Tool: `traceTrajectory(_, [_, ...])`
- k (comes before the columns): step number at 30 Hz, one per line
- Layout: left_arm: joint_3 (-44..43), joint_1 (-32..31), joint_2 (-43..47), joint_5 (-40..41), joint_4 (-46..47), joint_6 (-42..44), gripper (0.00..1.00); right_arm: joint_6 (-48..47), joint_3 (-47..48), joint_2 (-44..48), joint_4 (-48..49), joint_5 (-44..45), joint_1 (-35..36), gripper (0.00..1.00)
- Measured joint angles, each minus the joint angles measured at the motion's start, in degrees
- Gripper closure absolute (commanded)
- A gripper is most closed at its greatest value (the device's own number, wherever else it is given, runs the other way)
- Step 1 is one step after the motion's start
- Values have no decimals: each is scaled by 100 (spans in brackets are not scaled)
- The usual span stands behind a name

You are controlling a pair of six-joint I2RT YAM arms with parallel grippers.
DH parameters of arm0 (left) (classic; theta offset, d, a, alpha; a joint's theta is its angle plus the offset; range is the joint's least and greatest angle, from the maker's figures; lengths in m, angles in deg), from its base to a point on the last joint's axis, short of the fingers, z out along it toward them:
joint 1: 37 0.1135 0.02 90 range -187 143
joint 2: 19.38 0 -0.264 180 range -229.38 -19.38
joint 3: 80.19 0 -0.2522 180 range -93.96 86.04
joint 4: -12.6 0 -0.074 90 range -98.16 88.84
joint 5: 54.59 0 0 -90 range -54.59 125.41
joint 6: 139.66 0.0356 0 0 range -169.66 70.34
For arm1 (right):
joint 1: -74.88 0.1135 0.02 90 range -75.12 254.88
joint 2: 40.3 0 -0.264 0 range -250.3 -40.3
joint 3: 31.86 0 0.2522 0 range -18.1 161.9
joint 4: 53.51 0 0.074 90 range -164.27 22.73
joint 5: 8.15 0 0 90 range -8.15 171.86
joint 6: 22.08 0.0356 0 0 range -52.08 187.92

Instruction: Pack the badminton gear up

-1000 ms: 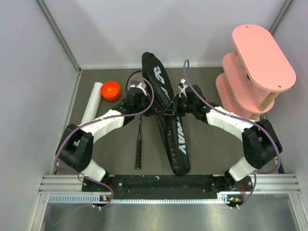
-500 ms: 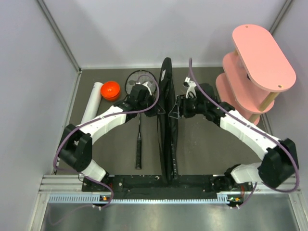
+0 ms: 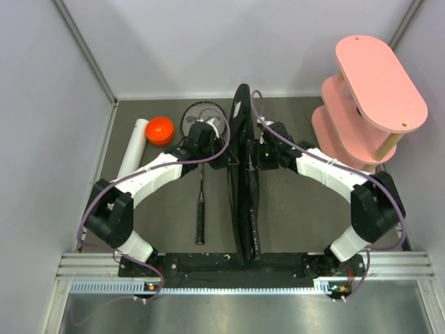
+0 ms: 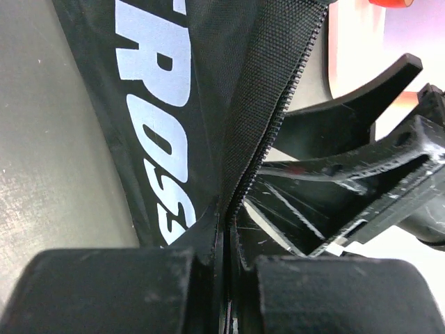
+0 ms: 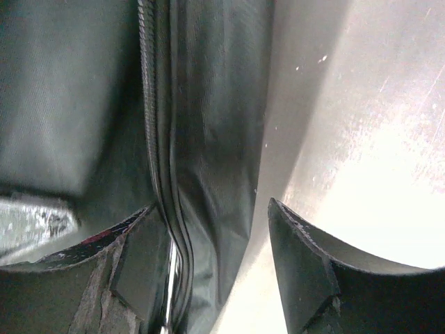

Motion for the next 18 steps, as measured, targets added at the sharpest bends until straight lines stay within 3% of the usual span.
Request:
traceTrajectory(2, [4, 0, 0, -4, 13, -4, 100, -4, 155, -208, -2, 181, 90, 39])
traceTrajectory(4, [20, 0, 0, -11, 39, -9, 100, -13, 225, -310, 0, 407, 192, 50])
traceTrajectory(5, [28, 0, 0, -11, 46, -13, 100, -20, 225, -319, -7, 483, 216, 59])
traceTrajectory(6, [42, 0, 0, -11, 61, -15, 100, -22, 225, -319, -28, 577, 238, 86])
traceTrajectory(8, [72, 0, 0, -9, 105, -9, 100, -68, 225, -319, -33, 675, 243, 100])
traceTrajectory(13, [155, 0, 4, -4, 144, 195, 100, -114, 232, -229, -190, 684, 243, 100])
traceTrajectory(18, [212, -11, 11, -201, 140, 509, 99, -144, 535, 114, -573, -31, 142, 100])
